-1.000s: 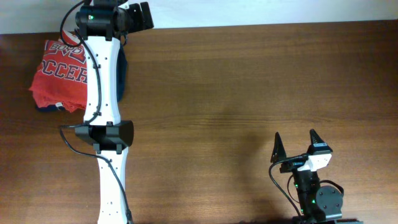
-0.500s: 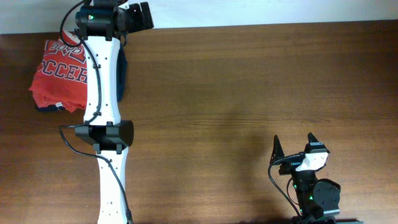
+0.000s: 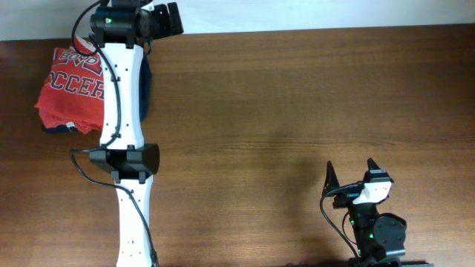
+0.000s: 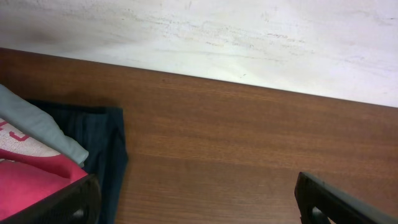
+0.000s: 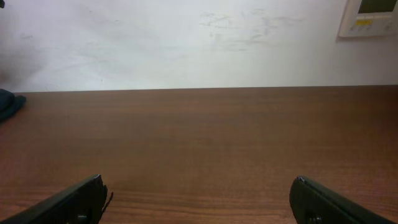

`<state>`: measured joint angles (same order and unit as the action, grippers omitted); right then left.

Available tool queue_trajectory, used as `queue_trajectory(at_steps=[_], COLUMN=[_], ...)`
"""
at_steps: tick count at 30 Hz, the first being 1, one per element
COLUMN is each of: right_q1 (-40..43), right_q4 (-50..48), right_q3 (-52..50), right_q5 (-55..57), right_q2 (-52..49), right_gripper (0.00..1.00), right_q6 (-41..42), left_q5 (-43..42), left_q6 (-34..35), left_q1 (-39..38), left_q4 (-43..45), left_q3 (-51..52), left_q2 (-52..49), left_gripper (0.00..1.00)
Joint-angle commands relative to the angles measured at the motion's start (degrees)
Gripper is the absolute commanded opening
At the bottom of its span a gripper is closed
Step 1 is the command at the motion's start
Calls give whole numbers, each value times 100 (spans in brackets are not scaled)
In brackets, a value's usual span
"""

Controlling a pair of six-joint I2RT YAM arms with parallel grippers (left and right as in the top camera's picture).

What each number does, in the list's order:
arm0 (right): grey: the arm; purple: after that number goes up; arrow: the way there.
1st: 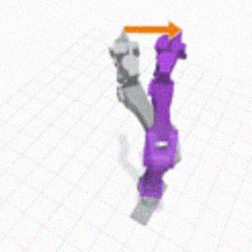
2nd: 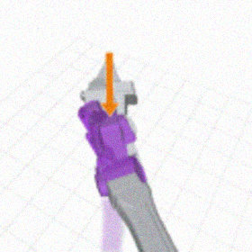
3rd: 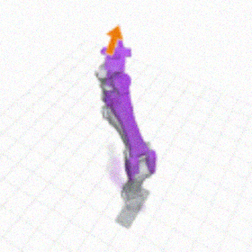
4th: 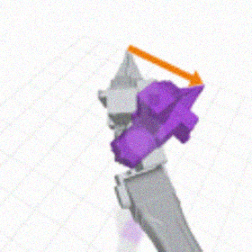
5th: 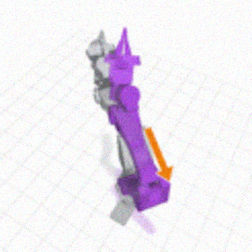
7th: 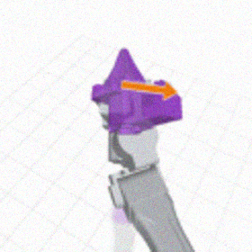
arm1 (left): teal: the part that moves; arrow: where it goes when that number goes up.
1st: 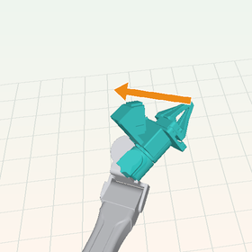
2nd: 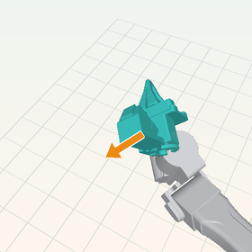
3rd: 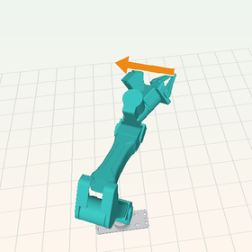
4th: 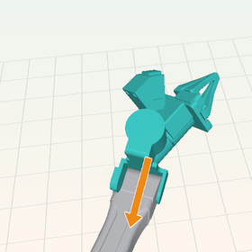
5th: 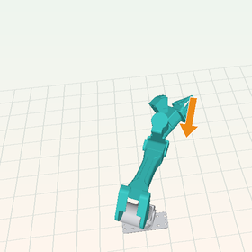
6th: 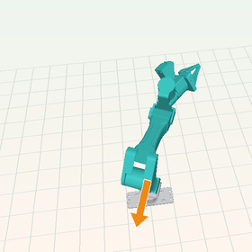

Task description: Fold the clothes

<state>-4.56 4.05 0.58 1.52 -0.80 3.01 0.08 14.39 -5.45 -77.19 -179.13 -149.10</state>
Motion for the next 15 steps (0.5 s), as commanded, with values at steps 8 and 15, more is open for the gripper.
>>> queue_trajectory(at_steps=[8,15], right_q1=[-26,-24], right_q4=[46,48], right_q3=[-26,-26], right_q5=[111,111], right_q2=[59,59], right_gripper=[99,99], right_q6=[48,48], left_q5=[63,61], left_q6=[-28,-28], left_q1=[-2,-4], left_q4=[-4,-297], left_q3=[-11,20], left_q2=[98,203], left_gripper=[99,99])
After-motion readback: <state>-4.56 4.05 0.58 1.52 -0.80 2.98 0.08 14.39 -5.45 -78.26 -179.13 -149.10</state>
